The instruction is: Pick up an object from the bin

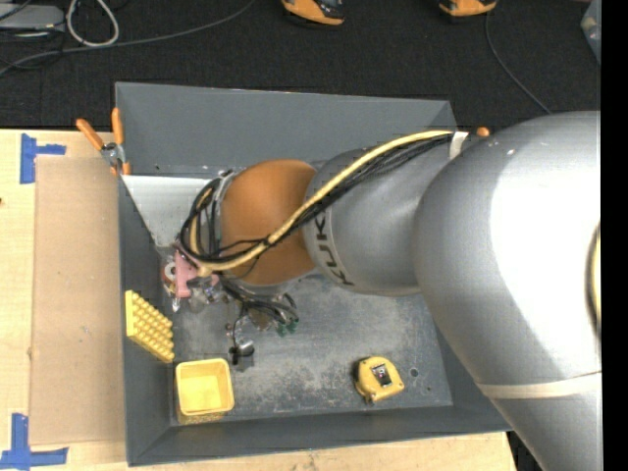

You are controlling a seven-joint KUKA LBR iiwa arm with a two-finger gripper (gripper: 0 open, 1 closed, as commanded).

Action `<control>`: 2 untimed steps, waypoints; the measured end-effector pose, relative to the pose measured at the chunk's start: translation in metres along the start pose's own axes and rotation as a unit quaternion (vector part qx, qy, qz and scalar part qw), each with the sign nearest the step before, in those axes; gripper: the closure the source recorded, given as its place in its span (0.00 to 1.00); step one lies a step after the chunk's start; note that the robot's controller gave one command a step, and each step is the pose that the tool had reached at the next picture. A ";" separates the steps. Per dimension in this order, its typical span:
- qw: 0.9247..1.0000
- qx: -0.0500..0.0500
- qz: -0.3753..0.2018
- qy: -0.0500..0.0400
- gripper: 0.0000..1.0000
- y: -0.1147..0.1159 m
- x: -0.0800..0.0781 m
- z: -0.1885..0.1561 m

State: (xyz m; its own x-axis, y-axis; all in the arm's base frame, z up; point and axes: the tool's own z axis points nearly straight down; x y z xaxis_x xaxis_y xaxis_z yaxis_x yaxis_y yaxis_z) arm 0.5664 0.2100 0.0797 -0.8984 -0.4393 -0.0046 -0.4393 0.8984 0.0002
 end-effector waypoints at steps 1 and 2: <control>1.000 -0.001 -0.029 0.001 0.00 0.025 0.028 -0.026; 0.997 -0.003 -0.079 0.007 0.00 0.060 0.049 0.008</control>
Offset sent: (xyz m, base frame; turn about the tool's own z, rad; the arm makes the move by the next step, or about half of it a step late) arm -0.0725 0.0350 -0.0097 -0.1605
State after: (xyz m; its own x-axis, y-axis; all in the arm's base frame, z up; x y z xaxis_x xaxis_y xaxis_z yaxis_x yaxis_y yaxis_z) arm 0.4963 0.2427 0.0715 -0.8177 -0.5756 0.0087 -0.5756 0.8177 0.0057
